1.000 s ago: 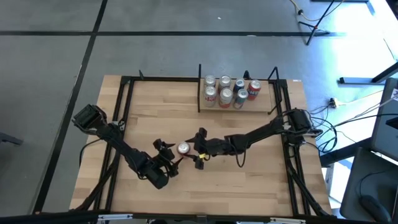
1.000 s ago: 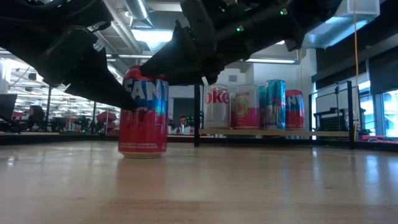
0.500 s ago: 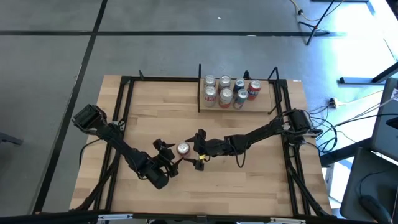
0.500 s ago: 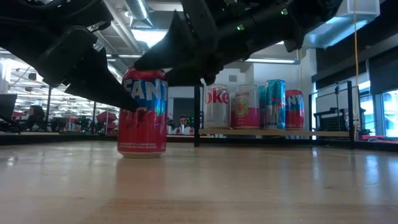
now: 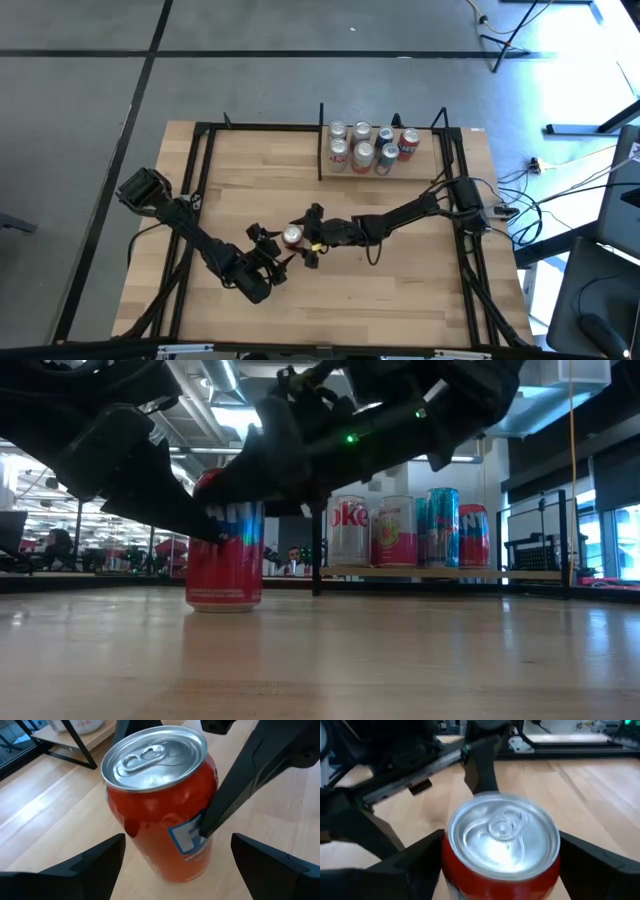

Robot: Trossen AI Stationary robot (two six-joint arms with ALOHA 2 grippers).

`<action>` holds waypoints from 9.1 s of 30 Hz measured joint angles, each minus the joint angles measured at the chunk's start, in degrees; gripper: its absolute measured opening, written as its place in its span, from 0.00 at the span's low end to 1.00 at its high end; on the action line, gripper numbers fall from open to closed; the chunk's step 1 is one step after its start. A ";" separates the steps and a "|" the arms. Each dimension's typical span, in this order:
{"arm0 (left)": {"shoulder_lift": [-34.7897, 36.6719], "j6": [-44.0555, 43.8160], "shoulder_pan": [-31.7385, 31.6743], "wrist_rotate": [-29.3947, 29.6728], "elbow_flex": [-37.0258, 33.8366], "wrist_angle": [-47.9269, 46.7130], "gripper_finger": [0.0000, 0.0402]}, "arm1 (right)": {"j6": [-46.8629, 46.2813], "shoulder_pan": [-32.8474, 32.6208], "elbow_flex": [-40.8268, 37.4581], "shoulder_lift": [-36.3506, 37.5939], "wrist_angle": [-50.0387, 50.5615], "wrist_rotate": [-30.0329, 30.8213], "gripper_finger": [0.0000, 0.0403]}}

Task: Place canned beverage on shelf
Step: Put the red soda can on the shelf aligned with the other red soda can, then return to Home Position

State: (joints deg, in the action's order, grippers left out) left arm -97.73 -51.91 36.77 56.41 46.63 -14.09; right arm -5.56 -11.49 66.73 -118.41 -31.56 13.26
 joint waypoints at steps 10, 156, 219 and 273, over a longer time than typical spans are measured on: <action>0.00 0.14 0.90 -3.51 0.00 -1.28 0.87 | 4.14 -0.03 1.46 -0.02 0.98 -0.20 0.66; 45.36 48.51 -29.06 -49.41 -22.94 20.83 0.01 | 2.90 6.60 -39.64 69.90 24.71 -12.84 0.01; 91.09 48.03 -32.11 -47.98 -46.21 16.09 0.00 | -4.26 6.63 -65.56 117.07 31.60 -8.37 0.00; 91.05 48.03 -32.11 -47.94 -46.18 16.20 0.00 | -4.21 6.63 -65.60 117.07 31.66 -8.35 0.00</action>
State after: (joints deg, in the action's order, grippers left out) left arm -6.68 -3.88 4.67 8.47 0.45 2.11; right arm -9.77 -4.86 1.13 -1.34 0.10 4.91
